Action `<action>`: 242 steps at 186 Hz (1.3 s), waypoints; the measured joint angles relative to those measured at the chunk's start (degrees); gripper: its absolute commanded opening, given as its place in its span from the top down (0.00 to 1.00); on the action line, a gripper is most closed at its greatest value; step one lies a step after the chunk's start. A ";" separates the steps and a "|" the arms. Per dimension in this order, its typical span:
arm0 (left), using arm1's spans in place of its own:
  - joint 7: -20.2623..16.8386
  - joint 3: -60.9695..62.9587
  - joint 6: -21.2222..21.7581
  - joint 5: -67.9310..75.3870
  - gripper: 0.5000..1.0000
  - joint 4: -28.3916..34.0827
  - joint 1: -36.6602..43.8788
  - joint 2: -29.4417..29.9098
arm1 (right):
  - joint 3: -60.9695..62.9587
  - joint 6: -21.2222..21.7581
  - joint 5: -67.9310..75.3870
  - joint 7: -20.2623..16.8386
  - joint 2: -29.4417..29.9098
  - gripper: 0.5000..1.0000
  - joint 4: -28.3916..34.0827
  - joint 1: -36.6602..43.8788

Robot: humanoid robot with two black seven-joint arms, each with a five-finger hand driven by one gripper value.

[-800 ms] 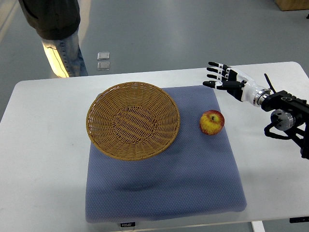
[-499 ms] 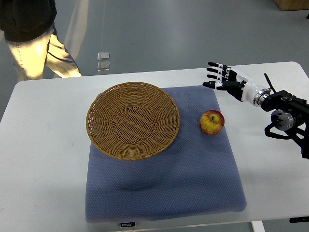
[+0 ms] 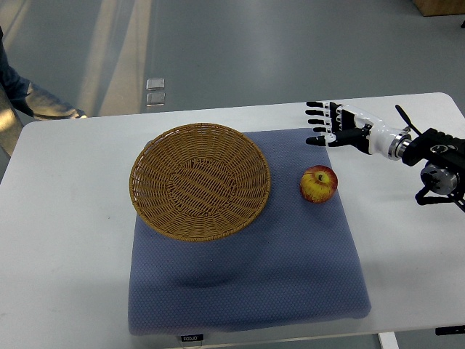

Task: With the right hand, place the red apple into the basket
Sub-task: 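Move the right hand toward the red apple beside the basket, then lower the right hand around the red apple and close fingers, then lift the red apple with the right hand off the mat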

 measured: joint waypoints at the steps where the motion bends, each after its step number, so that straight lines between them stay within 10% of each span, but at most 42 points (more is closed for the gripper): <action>1: 0.00 0.00 0.00 0.00 0.00 0.00 0.00 0.00 | 0.00 0.11 -0.30 0.04 -0.10 0.15 0.10 0.03; 97: 0.06 -0.10 0.00 0.00 0.00 0.11 0.06 0.00 | -2.84 6.54 -28.75 2.32 -12.29 0.16 15.77 5.81; 242: 0.06 -0.09 0.00 0.10 0.00 -0.12 0.09 0.00 | -12.19 -1.86 -40.95 1.38 -11.11 0.16 18.31 7.31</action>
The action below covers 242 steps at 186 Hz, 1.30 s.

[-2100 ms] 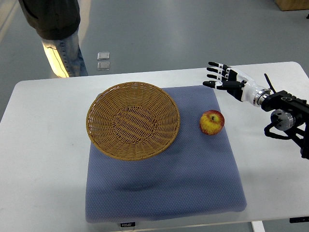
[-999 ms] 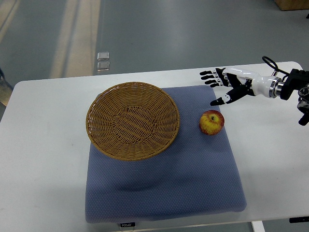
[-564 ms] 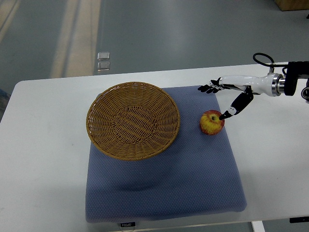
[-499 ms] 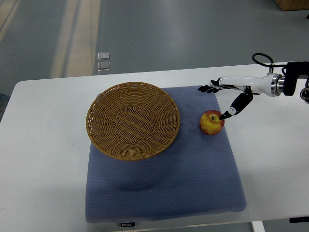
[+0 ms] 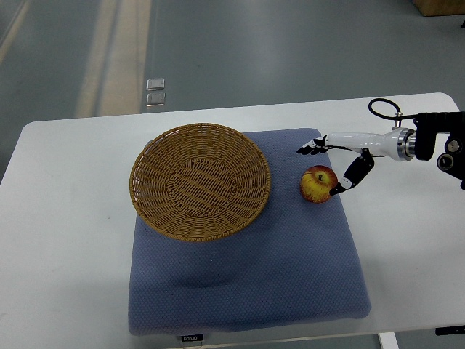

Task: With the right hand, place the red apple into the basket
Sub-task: 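Lift the red apple with the right hand off the mat, then carry the apple over the wicker basket and lower it inside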

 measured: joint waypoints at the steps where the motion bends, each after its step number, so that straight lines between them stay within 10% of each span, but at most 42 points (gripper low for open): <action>1: 0.00 0.00 0.00 0.00 0.00 0.00 0.00 0.00 | -0.03 0.00 -0.03 0.00 0.04 0.16 0.00 0.00; 84: 0.00 0.02 0.00 0.00 0.00 -0.03 0.00 0.00 | -3.85 -3.53 -2.05 -0.83 2.83 0.23 -1.66 -0.12; 139: 0.00 0.09 0.00 0.00 0.00 -0.01 0.00 0.00 | -4.57 -4.82 -3.60 -0.85 2.94 0.90 -3.16 -0.36; 242: 0.00 0.03 0.00 -0.03 0.00 -0.13 -0.02 0.00 | -4.22 -4.71 -2.44 -0.56 6.89 0.88 -3.39 9.00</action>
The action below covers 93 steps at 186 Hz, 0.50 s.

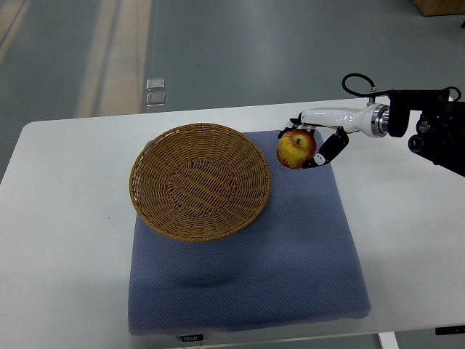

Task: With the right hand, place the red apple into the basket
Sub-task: 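Carry the apple over the wicker basket and lower it inside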

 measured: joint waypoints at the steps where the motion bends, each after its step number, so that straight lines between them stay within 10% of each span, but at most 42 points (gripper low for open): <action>1: 0.00 -0.01 0.00 0.00 0.00 -0.01 0.00 0.00 | -0.03 0.00 0.00 0.00 0.18 0.88 -0.03 0.10; 93: 0.00 -0.29 0.00 0.02 0.00 0.01 0.01 0.00 | -3.98 0.73 -1.08 -0.26 19.70 0.75 -7.71 5.50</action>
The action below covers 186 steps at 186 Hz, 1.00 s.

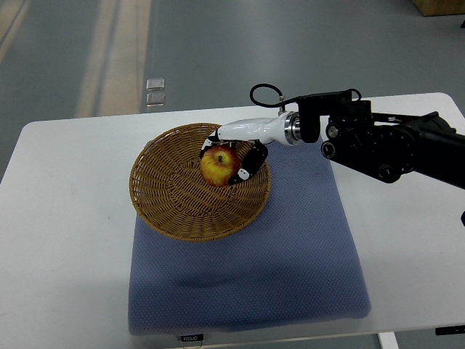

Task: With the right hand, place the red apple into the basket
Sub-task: 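Carry the apple over the wicker basket and lower it inside, then open the right hand and withdraw it away from the basket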

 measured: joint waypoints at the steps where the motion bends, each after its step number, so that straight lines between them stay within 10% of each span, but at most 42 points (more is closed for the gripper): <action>1: 0.00 0.00 0.00 0.00 0.00 0.00 0.00 0.00 | -0.01 0.00 -0.01 0.00 0.16 0.75 -0.07 0.00; 59: 0.00 0.00 0.00 0.00 0.00 -0.03 0.09 0.00 | -3.98 -0.52 -0.12 -0.09 5.67 0.21 -4.15 -0.28; 186: -0.01 0.34 -0.01 0.08 0.00 0.02 0.01 0.00 | 6.32 2.73 22.17 -0.01 -12.31 0.20 -3.50 -4.65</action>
